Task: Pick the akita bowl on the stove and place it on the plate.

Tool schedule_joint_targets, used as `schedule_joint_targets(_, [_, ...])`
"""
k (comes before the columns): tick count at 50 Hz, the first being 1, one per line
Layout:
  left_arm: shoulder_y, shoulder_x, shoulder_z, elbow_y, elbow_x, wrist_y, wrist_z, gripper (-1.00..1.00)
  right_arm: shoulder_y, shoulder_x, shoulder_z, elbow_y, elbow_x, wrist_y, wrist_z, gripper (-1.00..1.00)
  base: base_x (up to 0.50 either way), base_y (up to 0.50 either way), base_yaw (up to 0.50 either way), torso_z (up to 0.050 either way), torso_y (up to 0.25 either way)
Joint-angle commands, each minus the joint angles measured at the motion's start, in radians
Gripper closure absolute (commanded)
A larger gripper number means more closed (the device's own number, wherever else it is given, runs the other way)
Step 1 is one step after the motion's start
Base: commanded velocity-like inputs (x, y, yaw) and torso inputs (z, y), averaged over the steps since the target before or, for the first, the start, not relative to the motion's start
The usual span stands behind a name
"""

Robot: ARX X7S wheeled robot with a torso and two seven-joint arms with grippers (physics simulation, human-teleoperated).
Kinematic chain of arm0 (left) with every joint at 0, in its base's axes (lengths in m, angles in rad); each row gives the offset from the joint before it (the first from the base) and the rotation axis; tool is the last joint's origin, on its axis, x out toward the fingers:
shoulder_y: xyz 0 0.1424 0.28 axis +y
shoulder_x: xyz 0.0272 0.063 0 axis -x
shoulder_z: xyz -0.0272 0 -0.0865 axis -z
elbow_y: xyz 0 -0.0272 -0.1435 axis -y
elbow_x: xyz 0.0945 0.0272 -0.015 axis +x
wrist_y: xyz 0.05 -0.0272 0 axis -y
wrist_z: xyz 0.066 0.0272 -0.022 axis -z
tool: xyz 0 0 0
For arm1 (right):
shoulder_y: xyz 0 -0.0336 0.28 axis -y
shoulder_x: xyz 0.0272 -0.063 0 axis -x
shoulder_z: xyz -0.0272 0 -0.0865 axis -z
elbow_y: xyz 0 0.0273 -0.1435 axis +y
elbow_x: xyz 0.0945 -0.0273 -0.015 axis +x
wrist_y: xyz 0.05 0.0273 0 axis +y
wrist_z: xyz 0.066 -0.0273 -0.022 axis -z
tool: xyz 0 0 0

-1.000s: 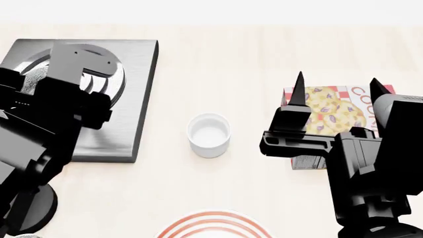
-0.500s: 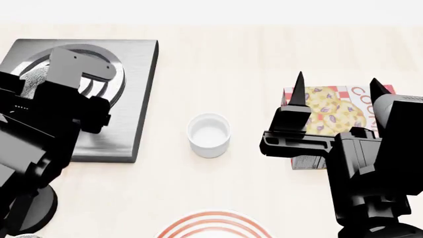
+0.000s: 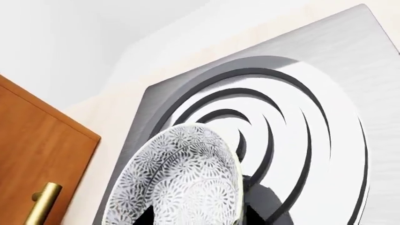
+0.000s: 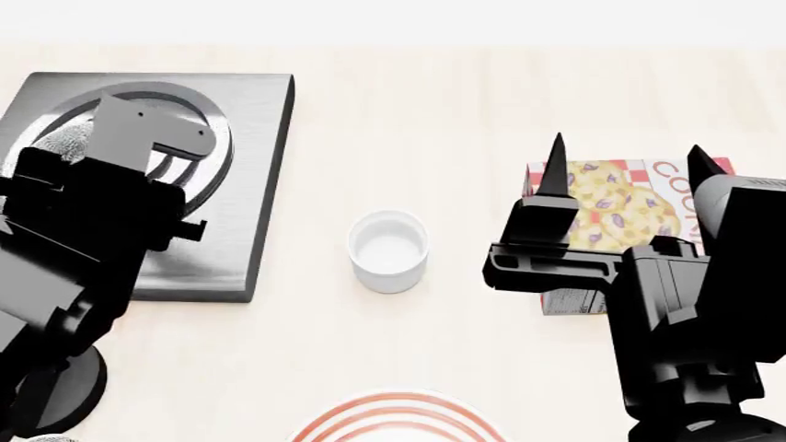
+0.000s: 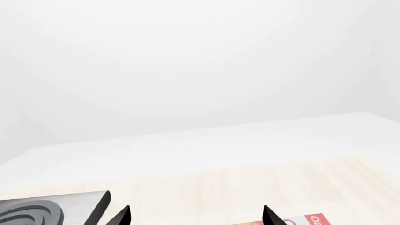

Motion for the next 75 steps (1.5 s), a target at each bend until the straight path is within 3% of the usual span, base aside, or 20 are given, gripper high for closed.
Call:
schedule_joint_targets(1, [0.0,0.001,0.005,-0.014,0.008,0.013,0.006,1.0,0.002,0.004,0.0,0.0,0.007,0.001,0.005,-1.0,0.0,0.0,0.0,0.0,0.0])
schedule_joint_targets(23, [0.002,-0.008,-0.002,0.013,0.001,0.01,-0.001,1.0,0.002,0.009,-0.005,0.004,0.013,-0.006,0.011,-1.0,0.0,0.0,0.0,0.0,0.0])
schedule_joint_targets(33, [-0.113,0.011,-0.069,-0.079,-0.005,0.193,-0.006,1.0,0.004,0.01,-0.008,0.005,0.018,-0.005,0.016,-1.0,0.0,0.0,0.0,0.0,0.0])
schedule_joint_targets(41, [-0.161,-0.117,-0.067,0.312,-0.028,0.184,0.041,1.0,0.006,0.013,-0.009,0.003,0.022,-0.003,0.021,-1.0,0.0,0.0,0.0,0.0,0.0])
schedule_joint_targets(48, [-0.169,-0.235,0.015,0.652,-0.011,0.147,0.128,1.0,0.01,0.014,-0.007,-0.004,0.034,0.007,0.031,-1.0,0.0,0.0,0.0,0.0,0.0])
schedule_joint_targets(62, [-0.098,-0.567,0.219,1.294,-0.023,0.209,0.508,1.0,0.006,0.02,-0.012,0.01,0.028,-0.012,0.024,-1.0,0.0,0.0,0.0,0.0,0.0])
schedule_joint_targets(75, [-0.092,-0.707,0.331,1.441,0.083,0.349,0.747,1.0,0.008,0.021,-0.016,0.006,0.035,-0.009,0.034,-1.0,0.0,0.0,0.0,0.0,0.0])
